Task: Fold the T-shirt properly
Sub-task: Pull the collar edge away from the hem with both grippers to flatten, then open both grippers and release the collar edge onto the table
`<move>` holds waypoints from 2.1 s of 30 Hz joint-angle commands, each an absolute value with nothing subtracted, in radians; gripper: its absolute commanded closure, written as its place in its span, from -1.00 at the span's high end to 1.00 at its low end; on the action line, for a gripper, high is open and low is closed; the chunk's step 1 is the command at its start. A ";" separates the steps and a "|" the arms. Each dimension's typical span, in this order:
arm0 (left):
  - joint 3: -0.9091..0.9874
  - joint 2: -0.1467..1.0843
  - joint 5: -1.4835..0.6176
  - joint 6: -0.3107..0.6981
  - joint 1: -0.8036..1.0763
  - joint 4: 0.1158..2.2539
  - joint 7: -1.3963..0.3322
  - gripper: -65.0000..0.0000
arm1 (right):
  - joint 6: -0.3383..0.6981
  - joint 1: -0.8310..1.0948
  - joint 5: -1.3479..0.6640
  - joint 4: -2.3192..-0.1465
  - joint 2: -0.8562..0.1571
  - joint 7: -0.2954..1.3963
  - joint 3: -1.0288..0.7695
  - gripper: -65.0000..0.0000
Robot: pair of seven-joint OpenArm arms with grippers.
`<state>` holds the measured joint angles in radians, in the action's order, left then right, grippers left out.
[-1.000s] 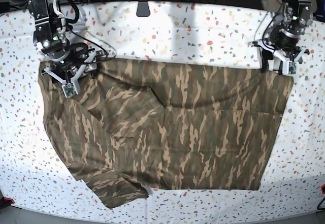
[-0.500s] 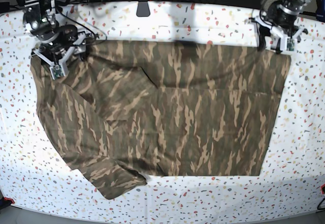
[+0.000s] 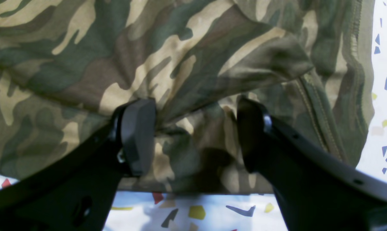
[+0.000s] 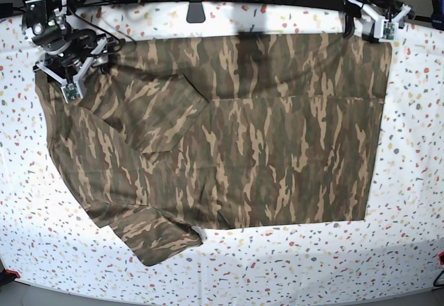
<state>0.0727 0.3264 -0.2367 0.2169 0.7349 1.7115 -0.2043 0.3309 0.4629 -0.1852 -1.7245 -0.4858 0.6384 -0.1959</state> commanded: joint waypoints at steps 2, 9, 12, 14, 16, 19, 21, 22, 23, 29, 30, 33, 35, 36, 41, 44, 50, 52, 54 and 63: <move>0.072 0.327 -0.225 0.217 0.762 1.704 -0.291 0.05 | 0.332 0.468 -0.157 -1.733 -0.502 0.674 -0.203 0.21; 0.072 0.330 -0.226 0.218 0.707 1.704 -0.185 0.05 | 0.317 0.440 -0.175 -1.775 -0.501 0.642 -0.203 0.21; 0.072 0.331 -0.225 0.218 0.641 1.704 -0.194 0.05 | 0.317 0.412 -0.207 -1.774 -0.501 0.651 -0.203 0.21; 0.072 0.331 -0.225 0.218 0.608 1.704 -0.201 0.05 | 0.317 0.400 -0.215 -1.775 -0.501 0.654 -0.203 0.21; 0.072 0.331 -0.225 0.218 0.587 1.704 -0.213 0.05 | 0.317 0.390 -0.214 -1.777 -0.501 0.654 -0.203 0.21; 0.072 0.334 -0.225 0.218 0.582 1.704 -0.220 0.05 | 0.317 0.382 -0.214 -1.792 -0.501 0.657 -0.203 0.21; 0.072 0.333 -0.225 0.217 0.582 1.704 -0.247 0.05 | 0.318 0.382 -0.214 -1.809 -0.501 0.658 -0.203 0.21; 0.072 0.333 -0.225 0.218 0.582 1.704 -0.267 0.05 | 0.317 0.383 -0.214 -1.821 -0.501 0.661 -0.203 0.21; 0.072 0.333 -0.225 0.218 0.582 1.704 -0.291 0.05 | 0.317 0.383 -0.214 -1.831 -0.501 0.671 -0.203 0.21; 0.072 0.333 -0.189 0.217 0.606 1.721 -0.353 0.05 | 0.317 0.382 -0.214 -1.895 -0.501 0.695 -0.203 0.21; 0.072 0.334 -0.181 0.217 0.615 1.743 -0.373 0.05 | 0.317 0.382 -0.214 -1.906 -0.501 0.694 -0.203 0.21; 0.072 0.333 -0.180 0.217 0.641 1.859 -0.436 0.05 | 0.317 0.382 -0.214 -1.937 -0.501 0.689 -0.203 0.21; 0.072 0.333 -0.179 0.217 0.650 1.958 -0.450 0.05 | 0.317 0.379 -0.214 -1.954 -0.501 0.671 -0.203 0.21; 0.072 0.333 -0.180 0.216 0.651 2.002 -0.451 0.05 | 0.317 0.377 -0.214 -1.960 -0.501 0.655 -0.203 0.21; 0.072 0.333 -0.087 0.146 0.624 2.139 -0.448 0.05 | 0.317 0.377 -0.215 -1.972 -0.501 0.565 -0.203 0.21; 0.072 0.333 0.002 0.120 0.587 2.152 -0.427 0.05 | 0.317 0.377 -0.214 -1.972 -0.501 0.519 -0.203 0.21; 0.072 0.332 0.006 0.101 0.505 2.152 -0.290 0.05 | 0.318 0.348 -0.214 -1.973 -0.488 0.489 -0.203 0.21; 0.071 0.332 -0.006 0.101 0.468 2.152 -0.290 0.05 | 0.318 0.315 -0.214 -1.972 -0.475 0.488 -0.203 0.21; 0.071 0.331 -0.024 0.101 0.419 2.152 -0.290 0.05 | 0.318 0.270 -0.223 -1.972 -0.462 0.486 -0.203 0.21; 0.071 0.330 -0.141 0.101 0.216 2.152 -0.507 0.05 | 0.330 0.069 -0.281 -1.972 -0.379 0.725 -0.203 0.21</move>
<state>0.0666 0.3210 -0.1371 0.1051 0.2142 2.1342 -0.5304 0.3264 0.0772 -0.2802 -1.9537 -0.3656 0.7498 -0.1959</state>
